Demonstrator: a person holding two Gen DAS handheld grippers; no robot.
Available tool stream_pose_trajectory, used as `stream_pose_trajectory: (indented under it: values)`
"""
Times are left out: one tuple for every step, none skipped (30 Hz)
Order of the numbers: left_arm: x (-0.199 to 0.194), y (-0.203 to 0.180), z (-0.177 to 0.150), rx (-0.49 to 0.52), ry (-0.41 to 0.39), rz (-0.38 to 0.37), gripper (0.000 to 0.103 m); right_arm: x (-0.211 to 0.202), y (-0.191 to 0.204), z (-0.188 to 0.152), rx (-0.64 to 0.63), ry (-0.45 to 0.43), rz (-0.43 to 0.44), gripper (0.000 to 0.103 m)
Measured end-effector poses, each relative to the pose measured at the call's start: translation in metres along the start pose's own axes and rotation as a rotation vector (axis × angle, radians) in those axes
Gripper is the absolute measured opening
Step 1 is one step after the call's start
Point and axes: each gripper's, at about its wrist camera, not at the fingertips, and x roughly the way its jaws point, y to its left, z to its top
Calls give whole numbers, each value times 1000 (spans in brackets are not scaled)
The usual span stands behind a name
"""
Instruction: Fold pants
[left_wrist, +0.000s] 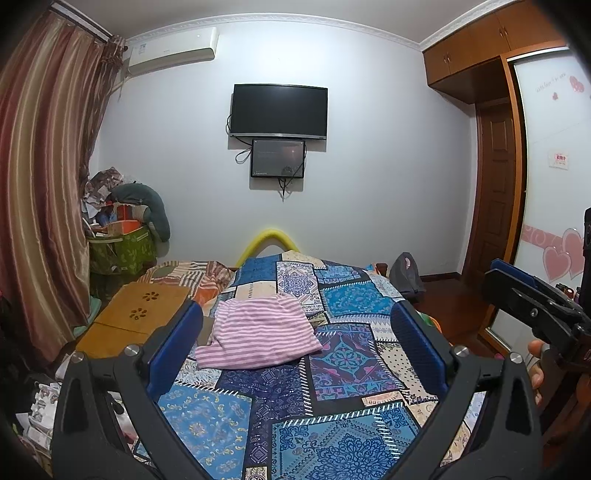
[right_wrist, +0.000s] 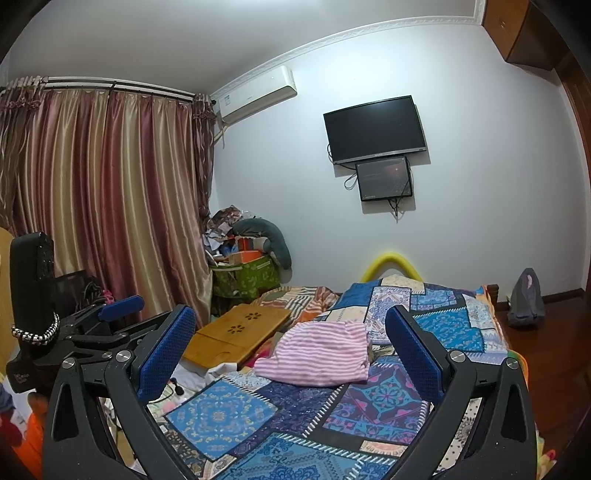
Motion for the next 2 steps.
stream_pose_trajectory:
  values:
    - [0,0,0,1,-1,0,103,0,0,0,0,0,0,103]
    - [0,0,0,2,-1,0,103,0,0,0,0,0,0,103]
